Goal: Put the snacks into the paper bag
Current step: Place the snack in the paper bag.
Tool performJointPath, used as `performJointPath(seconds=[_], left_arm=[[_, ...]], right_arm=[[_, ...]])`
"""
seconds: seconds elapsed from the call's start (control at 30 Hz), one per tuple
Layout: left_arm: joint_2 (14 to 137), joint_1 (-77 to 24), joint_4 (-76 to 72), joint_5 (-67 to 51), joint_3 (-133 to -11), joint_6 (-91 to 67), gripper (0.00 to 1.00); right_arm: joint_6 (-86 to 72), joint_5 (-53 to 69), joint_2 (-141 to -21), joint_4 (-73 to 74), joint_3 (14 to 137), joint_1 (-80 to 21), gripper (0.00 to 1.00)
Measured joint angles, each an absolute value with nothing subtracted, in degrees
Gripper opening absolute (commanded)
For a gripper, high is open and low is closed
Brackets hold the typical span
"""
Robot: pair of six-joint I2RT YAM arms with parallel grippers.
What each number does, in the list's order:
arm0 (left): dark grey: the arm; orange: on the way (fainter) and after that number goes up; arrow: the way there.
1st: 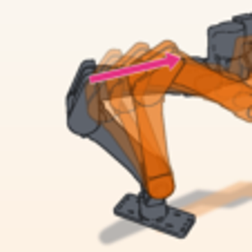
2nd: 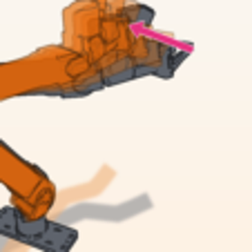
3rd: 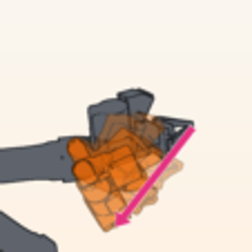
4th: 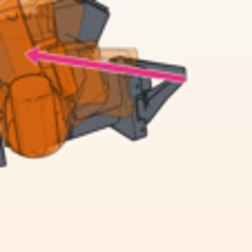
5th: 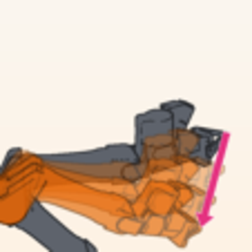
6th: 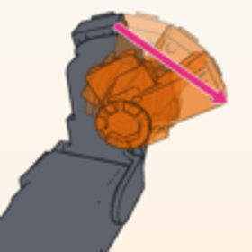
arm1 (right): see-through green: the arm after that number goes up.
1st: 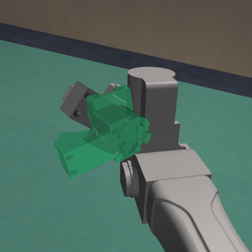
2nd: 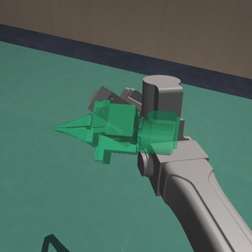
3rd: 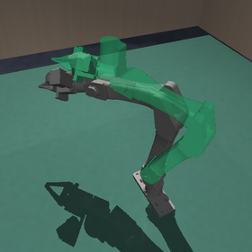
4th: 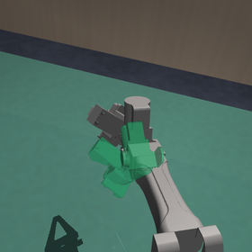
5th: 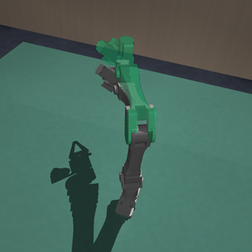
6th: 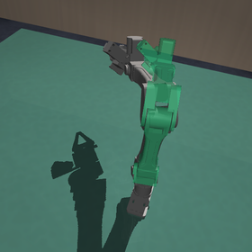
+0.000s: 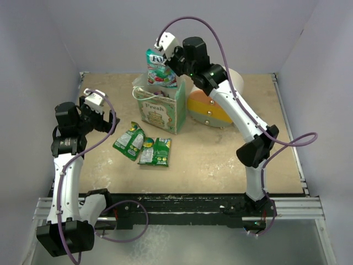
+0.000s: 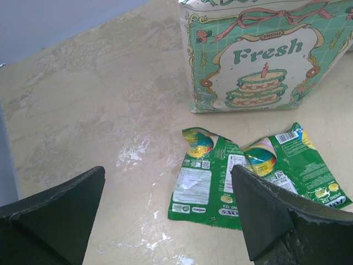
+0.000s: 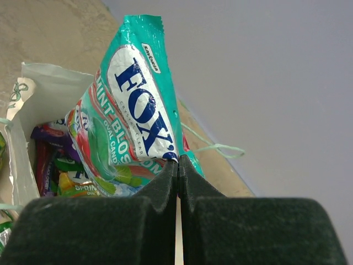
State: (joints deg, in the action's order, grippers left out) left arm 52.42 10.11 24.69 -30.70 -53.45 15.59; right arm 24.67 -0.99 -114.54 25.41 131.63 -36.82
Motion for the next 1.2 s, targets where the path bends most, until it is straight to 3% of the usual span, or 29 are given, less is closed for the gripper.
performJointPath(seconds=[0.9, 1.2], left_arm=[[57.3, 10.1, 31.4, -31.7, -54.5, 23.2, 0.99], [57.5, 10.1, 32.6, -32.6, -54.5, 25.1, 0.99]], right_arm=[[27.4, -0.5, -108.5, 32.3, 118.5, -37.2, 0.00], [27.3, 0.0, -107.7, 33.5, 117.8, -37.2, 0.08]])
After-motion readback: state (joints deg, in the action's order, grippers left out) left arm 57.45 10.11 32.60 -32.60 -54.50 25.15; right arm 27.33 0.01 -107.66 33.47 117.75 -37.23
